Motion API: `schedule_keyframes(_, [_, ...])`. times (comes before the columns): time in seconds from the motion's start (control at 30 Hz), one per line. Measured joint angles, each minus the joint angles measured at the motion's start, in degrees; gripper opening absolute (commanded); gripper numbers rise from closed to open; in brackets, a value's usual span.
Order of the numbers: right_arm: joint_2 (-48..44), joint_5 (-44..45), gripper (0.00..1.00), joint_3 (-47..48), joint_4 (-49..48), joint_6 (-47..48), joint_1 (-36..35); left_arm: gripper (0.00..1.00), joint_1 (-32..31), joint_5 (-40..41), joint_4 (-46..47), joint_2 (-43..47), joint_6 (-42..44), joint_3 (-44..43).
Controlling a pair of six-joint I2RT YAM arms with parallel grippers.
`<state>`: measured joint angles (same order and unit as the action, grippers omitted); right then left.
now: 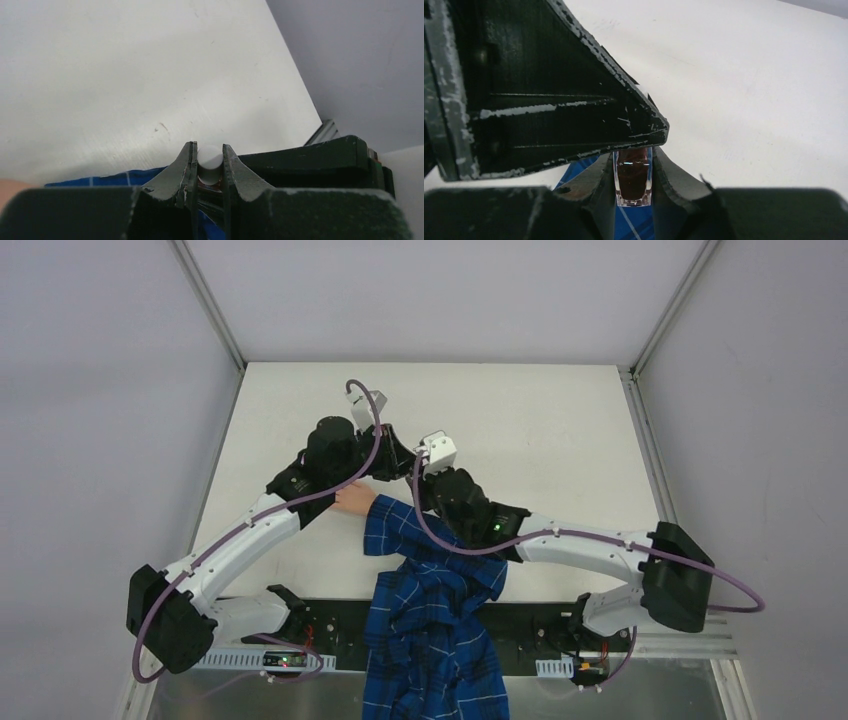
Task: Paint the nails
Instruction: Unscrew the nail polish bottle.
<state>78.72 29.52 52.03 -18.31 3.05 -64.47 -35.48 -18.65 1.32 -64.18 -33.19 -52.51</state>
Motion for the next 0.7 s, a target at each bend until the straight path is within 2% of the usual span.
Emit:
schedule_keyframes(0.17, [5.4,4.11,0.0,3.1,-0.31,0.83,-0.96,0.0,0.35,4.11,-2.14,-0.33,1.11,0.0])
schedule_keyframes(0.33, [6.29,4.96,0.0,3.67,-0.31,0.63,-1.22,0.01,0.35,4.81,-2.54,-0.31,1.81,0.0])
schedule_keyframes(0.37, [6.29,4.96,0.0,3.67,-0.31,0.57,-1.22,0.09,0.35,4.81,-2.54,-0.31,2.01,0.0])
schedule_keyframes(0.53, [5.79,5.75,0.0,3.54,0.35,-0.13,-1.03,0.65,0.37,4.66,-3.98,1.33,3.74,-0.02])
schedule_keyframes(0.6, [5.22,7.37,0.0,3.15,1.4,-0.68,0.35,0.8,0.68,5.16,-5.44,3.93,4.81,-0.04])
schedule_keyframes(0.7, [3.82,8.04,0.0,2.86,1.38,-1.44,2.67,0.94,0.07,3.34,-6.97,7.98,6.14,-0.04])
